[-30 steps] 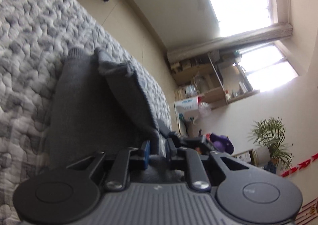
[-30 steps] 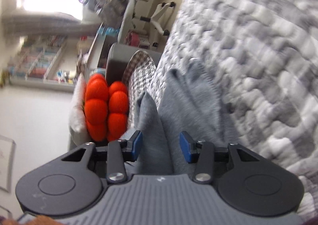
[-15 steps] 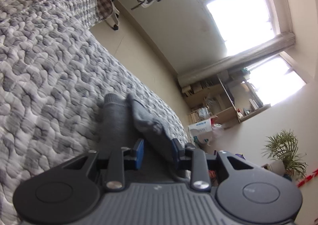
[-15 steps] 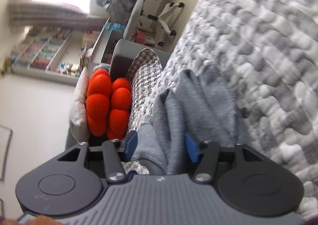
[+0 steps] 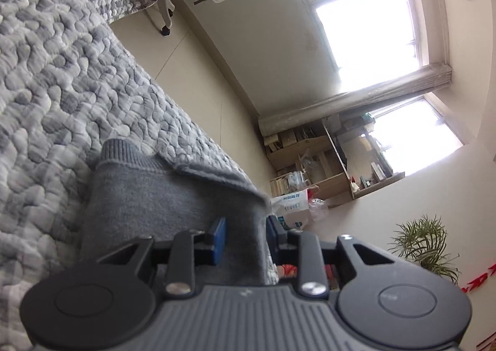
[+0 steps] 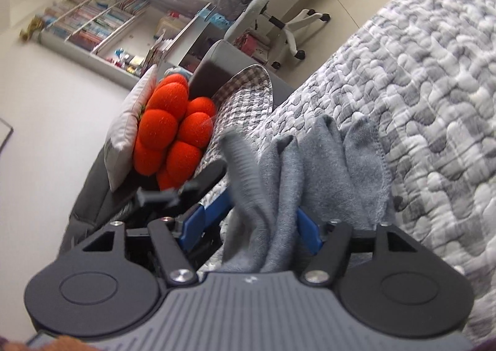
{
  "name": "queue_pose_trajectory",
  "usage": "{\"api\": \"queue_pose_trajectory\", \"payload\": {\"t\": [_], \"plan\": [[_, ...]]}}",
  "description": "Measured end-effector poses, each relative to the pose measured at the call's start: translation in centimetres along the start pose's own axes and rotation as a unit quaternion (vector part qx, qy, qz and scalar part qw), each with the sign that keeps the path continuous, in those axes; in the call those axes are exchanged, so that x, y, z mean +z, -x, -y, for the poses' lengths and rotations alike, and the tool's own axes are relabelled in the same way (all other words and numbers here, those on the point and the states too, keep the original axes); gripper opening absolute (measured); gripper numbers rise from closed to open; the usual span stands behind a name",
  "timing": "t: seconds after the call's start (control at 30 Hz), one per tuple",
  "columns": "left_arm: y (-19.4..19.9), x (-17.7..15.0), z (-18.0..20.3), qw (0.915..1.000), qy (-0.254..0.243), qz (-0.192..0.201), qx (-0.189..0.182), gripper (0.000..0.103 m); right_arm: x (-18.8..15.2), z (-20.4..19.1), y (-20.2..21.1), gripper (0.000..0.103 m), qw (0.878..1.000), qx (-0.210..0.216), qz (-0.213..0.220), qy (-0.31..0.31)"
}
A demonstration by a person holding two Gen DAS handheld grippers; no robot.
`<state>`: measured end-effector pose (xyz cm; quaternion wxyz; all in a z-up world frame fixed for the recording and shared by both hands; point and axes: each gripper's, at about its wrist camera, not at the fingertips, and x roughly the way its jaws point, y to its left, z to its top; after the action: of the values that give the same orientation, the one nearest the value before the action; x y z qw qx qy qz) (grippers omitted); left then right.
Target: Fold clothes
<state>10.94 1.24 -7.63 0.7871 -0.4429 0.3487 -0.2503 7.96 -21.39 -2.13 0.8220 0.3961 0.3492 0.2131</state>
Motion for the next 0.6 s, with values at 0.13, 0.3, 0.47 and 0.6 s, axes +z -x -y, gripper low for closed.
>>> {"api": "queue_pose_trajectory", "payload": {"t": [0.13,0.3,0.47,0.6], "plan": [[0.6,0.1,0.3,1.0,0.004,0.006,-0.004,0.028,-0.3,0.0,-0.9,0.066,1.0,-0.021,-0.001,0.02],[2.4,-0.3,1.8,0.999,-0.037,0.023,0.01,0.029,-0.6,0.2,-2.6,0.035,0.999,-0.035,-0.002,0.014],[4.1,-0.3,2.3,0.9944,-0.092,0.033,0.04,0.029,-0.4,-0.6,-2.5,0.02,0.999,-0.028,0.011,0.01],[5.4,-0.5,2.4,0.9896,-0.129,0.041,0.051,0.029,0.3,-1.0,-1.2,0.019,1.0,0.01,0.02,-0.008]]}}
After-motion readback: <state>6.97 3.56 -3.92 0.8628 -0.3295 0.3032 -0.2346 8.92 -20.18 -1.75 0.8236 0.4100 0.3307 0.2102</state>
